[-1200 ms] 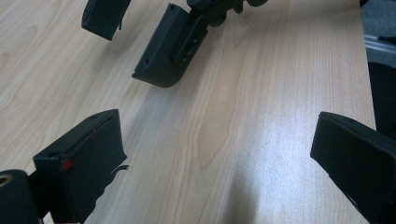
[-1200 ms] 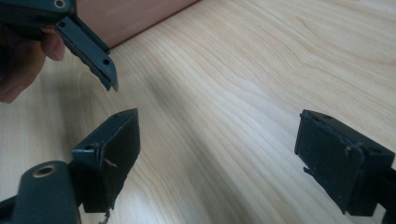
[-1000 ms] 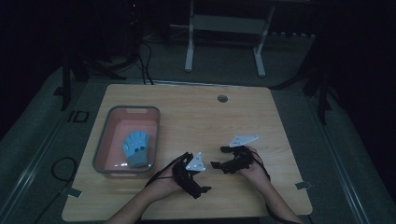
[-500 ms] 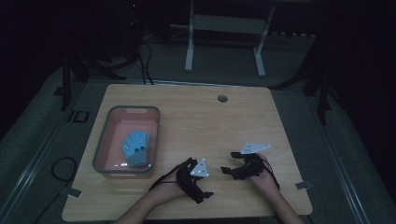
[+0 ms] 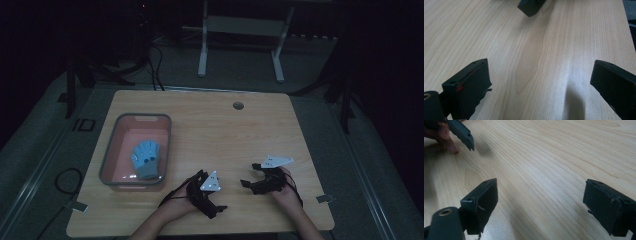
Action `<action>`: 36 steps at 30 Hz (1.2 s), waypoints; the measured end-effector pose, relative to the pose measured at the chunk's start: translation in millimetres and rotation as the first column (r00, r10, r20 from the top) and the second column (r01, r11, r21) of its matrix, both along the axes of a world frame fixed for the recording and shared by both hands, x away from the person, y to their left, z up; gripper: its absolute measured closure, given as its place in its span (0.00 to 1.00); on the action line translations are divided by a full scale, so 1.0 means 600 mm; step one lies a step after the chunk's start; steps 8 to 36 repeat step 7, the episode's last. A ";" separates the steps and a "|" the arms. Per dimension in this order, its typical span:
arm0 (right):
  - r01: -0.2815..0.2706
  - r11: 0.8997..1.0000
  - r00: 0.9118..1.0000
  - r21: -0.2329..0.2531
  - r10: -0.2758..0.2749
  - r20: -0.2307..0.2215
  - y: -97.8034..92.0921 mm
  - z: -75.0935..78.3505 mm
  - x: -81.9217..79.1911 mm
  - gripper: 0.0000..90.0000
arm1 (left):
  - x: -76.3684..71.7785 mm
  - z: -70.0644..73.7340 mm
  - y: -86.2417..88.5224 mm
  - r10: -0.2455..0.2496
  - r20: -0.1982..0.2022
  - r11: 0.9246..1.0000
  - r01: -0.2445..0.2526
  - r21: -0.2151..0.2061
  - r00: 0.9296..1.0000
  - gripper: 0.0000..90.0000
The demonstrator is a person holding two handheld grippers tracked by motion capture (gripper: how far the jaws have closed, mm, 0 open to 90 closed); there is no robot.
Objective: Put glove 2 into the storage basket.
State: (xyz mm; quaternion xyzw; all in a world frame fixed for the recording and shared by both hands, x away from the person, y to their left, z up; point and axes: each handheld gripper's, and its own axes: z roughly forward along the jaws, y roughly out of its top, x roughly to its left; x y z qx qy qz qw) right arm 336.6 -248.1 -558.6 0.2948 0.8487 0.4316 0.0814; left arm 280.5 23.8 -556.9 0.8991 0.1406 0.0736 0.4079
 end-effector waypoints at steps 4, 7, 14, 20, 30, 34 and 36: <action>0.004 1.000 1.000 -0.002 -0.004 -0.005 -0.001 0.000 0.001 0.14 | 0.001 0.001 0.001 0.003 0.008 1.000 -0.003 -0.003 1.000 0.03; 0.002 1.000 1.000 -0.004 -0.002 -0.006 -0.001 0.000 0.002 0.14 | 0.001 -0.001 0.001 0.007 0.002 1.000 -0.007 -0.006 1.000 0.03; 0.002 1.000 1.000 -0.004 -0.002 -0.006 -0.001 0.000 0.002 0.14 | 0.001 -0.001 0.001 0.007 0.002 1.000 -0.007 -0.006 1.000 0.03; 0.002 1.000 1.000 -0.004 -0.002 -0.006 -0.001 0.000 0.002 0.14 | 0.001 -0.001 0.001 0.007 0.002 1.000 -0.007 -0.006 1.000 0.03; 0.002 1.000 1.000 -0.004 -0.002 -0.006 -0.001 0.000 0.002 0.14 | 0.001 -0.001 0.001 0.007 0.002 1.000 -0.007 -0.006 1.000 0.03; 0.002 1.000 1.000 -0.004 -0.002 -0.006 -0.001 0.000 0.002 0.14 | 0.001 -0.001 0.001 0.007 0.002 1.000 -0.007 -0.006 1.000 0.03; 0.002 1.000 1.000 -0.004 -0.002 -0.006 -0.001 0.000 0.002 0.14 | 0.001 -0.001 0.001 0.007 0.002 1.000 -0.007 -0.006 1.000 0.03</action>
